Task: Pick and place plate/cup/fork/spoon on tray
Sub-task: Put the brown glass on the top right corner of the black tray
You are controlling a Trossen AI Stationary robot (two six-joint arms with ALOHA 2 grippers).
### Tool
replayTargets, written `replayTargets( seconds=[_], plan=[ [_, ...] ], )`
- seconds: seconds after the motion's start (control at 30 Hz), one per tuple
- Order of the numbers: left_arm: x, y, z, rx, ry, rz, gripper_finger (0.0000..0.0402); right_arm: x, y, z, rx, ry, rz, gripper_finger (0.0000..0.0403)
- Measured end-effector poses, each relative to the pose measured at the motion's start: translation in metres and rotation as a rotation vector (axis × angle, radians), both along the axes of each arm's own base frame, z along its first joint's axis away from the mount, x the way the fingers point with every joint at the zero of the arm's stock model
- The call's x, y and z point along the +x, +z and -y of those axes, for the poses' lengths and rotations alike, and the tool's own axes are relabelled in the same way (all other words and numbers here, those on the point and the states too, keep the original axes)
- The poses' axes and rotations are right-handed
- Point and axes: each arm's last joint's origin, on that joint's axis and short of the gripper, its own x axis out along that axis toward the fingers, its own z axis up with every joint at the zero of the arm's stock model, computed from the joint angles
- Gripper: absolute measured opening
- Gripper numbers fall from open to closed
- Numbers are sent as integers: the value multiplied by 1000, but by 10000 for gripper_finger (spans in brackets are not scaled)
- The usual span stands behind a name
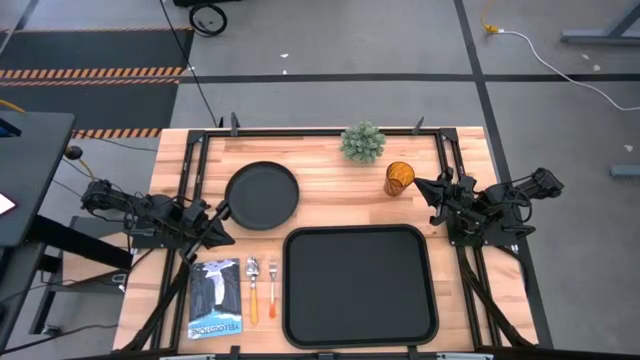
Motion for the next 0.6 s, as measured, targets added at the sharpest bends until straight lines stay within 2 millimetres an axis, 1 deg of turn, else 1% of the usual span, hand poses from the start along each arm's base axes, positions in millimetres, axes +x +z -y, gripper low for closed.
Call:
replayTargets(
  seconds=[0.13,0.27,0.4,0.5,0.6],
  plan=[
    [0,0,0,0,0,0,11,0,0,0,2,1,5,18],
    [0,0,0,3,4,5,11,-3,7,1,28,-9,73,18],
    [1,1,-2,133,120,57,11,-1,2,1,-10,-15,8,18],
    [1,2,-4,154,182,66,11,1,-3,0,-14,-7,-32,18],
    [0,5,-4,140,194,96,11,2,-6,-1,14,15,-50,18]
  ],
)
